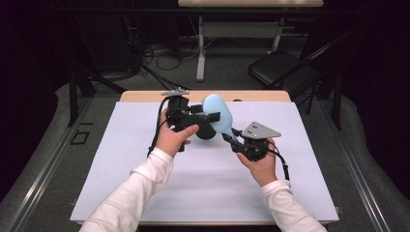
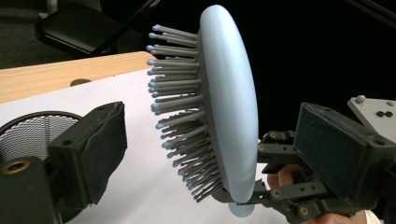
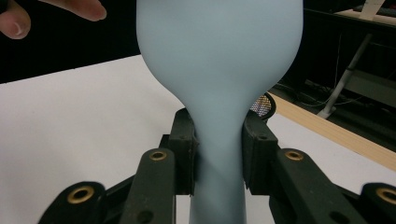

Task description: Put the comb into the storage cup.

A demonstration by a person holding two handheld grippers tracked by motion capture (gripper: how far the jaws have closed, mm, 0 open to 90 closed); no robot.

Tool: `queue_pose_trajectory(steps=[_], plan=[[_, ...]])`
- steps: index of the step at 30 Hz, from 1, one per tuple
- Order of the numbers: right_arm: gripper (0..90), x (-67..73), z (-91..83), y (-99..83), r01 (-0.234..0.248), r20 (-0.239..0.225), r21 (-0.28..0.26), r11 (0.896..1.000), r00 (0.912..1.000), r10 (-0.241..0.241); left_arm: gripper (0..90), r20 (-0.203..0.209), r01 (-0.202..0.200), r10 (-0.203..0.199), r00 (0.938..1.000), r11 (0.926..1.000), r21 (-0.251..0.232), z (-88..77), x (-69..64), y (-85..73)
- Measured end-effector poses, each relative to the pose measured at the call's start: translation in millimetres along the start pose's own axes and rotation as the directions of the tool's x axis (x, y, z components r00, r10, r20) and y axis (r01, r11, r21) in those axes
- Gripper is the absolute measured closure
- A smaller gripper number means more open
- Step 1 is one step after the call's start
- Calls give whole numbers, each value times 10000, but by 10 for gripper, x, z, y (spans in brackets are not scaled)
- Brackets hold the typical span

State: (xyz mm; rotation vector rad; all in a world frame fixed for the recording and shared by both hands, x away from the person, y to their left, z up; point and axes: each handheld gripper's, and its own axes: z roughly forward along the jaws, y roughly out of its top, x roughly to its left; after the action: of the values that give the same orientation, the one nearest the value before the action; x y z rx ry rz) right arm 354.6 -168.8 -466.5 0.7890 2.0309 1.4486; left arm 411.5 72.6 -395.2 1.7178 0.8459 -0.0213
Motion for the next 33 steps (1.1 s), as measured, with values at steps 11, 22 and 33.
queue_pose_trajectory(steps=[11, 22, 33], plan=[[697, 3, -2, -1, 6, 1, -52, 10000, 10000, -6, 155, 214, 108, -110, 9997, 9999, 101, 118, -16, -22], [696, 12, 4, -5, 21, -8, -77, 10000, 10000, -21, 160, 396, 423, -428, 9983, 9990, 116, 140, 9, -15], [696, 28, 18, -17, 94, -36, -11, 10000, 9999, -94, 187, 436, 701, -704, 9966, 9975, 88, 132, 21, -14]])
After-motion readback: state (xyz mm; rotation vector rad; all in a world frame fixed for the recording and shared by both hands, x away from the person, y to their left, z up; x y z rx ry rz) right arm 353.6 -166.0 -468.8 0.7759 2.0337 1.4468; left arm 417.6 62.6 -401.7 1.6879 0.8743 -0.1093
